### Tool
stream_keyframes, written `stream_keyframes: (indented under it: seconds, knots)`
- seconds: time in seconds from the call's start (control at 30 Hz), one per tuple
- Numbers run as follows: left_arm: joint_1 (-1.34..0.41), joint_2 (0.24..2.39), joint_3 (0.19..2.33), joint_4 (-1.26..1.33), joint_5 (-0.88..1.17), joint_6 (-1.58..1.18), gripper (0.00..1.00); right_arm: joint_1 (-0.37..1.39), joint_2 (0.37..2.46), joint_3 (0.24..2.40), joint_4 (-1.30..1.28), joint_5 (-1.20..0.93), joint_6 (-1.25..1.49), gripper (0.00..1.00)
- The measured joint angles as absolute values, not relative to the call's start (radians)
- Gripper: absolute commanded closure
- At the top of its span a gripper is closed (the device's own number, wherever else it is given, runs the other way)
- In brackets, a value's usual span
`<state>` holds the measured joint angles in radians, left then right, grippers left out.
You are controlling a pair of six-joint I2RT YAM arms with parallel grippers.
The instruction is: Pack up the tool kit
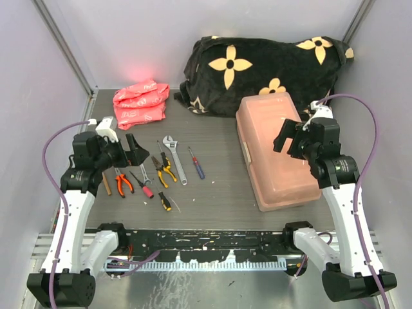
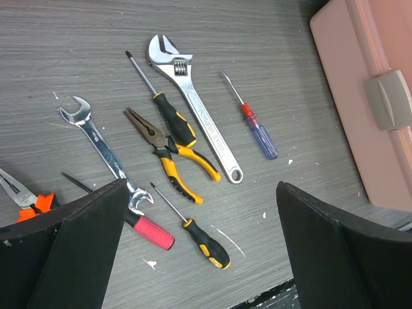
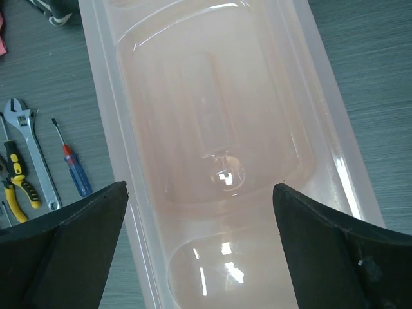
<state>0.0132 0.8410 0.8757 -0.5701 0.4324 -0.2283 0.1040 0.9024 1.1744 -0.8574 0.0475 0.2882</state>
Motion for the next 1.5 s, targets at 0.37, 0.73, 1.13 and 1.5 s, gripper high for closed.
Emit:
stream_keyframes:
  seconds: [0.37,0.73,1.13,1.5]
  knots:
    - [0.013,0.837,0.887,-0.604,0.471,-0.281,0.02,0.104,1.033,1.322,-0.876,0.053,0.172,0.0]
    - [0.013,0.937,0.978,-0.575,0.52,-0.344,0.02,-0.106,1.499,1.7,-0.809,0.1,0.09,0.0]
    - [-0.008,0.998,1.011,-0.552,0.542,-0.389,0.02,-0.311,1.66,1.618,-0.785,0.006,0.083,0.07]
    - [-0.05,1.045,1.011,-0.516,0.556,-0.461,0.02,-0.301,1.605,1.363,-0.702,-0.187,0.112,0.11]
